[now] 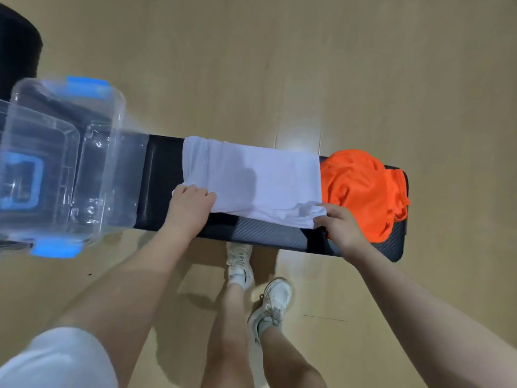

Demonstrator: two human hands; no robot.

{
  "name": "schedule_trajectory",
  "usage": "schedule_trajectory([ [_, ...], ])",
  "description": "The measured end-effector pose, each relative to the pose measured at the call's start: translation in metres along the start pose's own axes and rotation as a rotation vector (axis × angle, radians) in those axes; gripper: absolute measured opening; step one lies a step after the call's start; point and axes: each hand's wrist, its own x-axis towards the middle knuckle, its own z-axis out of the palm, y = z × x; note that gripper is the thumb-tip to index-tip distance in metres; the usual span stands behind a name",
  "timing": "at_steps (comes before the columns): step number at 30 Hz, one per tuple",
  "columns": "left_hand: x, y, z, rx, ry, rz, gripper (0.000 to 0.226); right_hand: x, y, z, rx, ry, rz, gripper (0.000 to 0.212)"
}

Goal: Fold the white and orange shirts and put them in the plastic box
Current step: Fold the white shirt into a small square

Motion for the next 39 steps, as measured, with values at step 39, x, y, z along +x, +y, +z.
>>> schedule_trajectory([
  [39,-0.013,-0.134,-0.185,-0.967,0.253,-0.215,0.017,-0.027,-0.222,-0.011,0.341,0.343,-0.19,0.025],
])
